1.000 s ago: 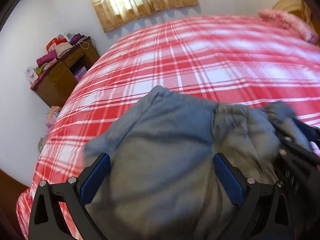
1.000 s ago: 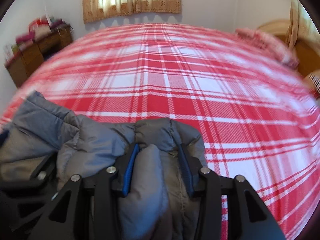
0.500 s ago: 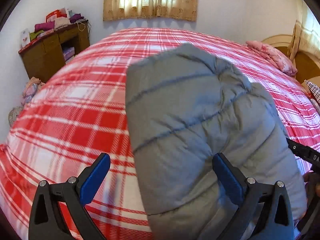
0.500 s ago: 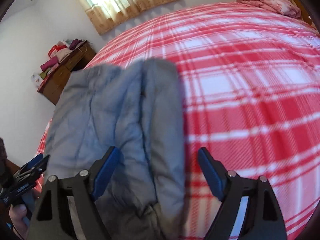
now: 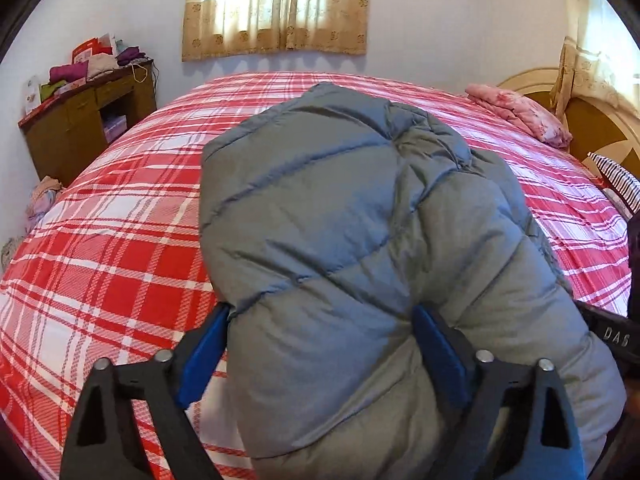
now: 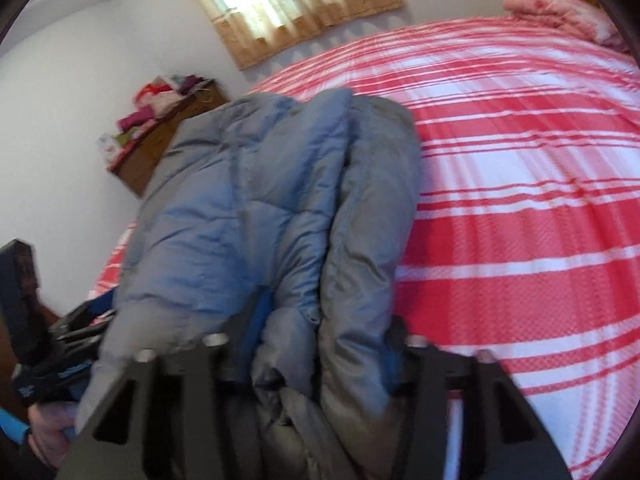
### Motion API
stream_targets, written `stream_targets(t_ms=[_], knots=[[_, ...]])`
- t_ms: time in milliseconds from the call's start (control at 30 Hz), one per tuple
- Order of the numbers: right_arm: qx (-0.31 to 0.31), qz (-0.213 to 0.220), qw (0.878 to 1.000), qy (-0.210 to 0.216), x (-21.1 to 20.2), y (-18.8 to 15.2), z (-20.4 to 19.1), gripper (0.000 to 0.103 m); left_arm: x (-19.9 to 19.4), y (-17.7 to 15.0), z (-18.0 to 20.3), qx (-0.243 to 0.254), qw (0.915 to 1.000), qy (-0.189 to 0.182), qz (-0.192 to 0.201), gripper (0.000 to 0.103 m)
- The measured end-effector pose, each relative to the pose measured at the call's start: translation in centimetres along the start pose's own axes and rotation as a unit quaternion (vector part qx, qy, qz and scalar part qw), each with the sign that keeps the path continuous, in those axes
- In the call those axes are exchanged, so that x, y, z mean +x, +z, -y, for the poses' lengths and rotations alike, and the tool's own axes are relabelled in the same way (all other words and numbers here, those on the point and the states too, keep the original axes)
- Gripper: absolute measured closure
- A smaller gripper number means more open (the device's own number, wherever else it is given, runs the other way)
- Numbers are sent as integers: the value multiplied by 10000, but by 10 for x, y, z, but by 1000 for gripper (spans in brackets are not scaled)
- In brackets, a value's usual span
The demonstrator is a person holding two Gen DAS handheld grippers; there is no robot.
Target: Fold large clothes
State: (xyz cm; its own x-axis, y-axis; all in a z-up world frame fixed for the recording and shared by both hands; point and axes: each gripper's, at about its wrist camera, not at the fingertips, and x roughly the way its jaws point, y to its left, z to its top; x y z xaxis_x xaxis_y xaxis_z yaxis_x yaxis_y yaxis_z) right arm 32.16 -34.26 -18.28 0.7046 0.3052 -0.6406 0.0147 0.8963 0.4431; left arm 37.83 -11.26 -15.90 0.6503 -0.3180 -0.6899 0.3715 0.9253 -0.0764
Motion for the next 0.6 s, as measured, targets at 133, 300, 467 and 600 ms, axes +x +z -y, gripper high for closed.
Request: stream_targets(t_ms=[133, 300, 467, 600], knots=[[111, -77, 9995, 283, 2, 3, 4, 71, -3, 0, 6, 104, 9999, -14, 97, 53], [31, 166, 9982, 570, -17, -2, 2, 83, -28, 2, 20, 431, 9980, 287, 360, 83], [-114, 363, 9960, 807, -38, -3, -15, 84, -61, 8, 20, 462, 9961, 409, 626, 88], [-220, 441, 9938, 993, -45, 3, -33, 85, -84, 11, 11, 351, 9953, 498, 748, 89]])
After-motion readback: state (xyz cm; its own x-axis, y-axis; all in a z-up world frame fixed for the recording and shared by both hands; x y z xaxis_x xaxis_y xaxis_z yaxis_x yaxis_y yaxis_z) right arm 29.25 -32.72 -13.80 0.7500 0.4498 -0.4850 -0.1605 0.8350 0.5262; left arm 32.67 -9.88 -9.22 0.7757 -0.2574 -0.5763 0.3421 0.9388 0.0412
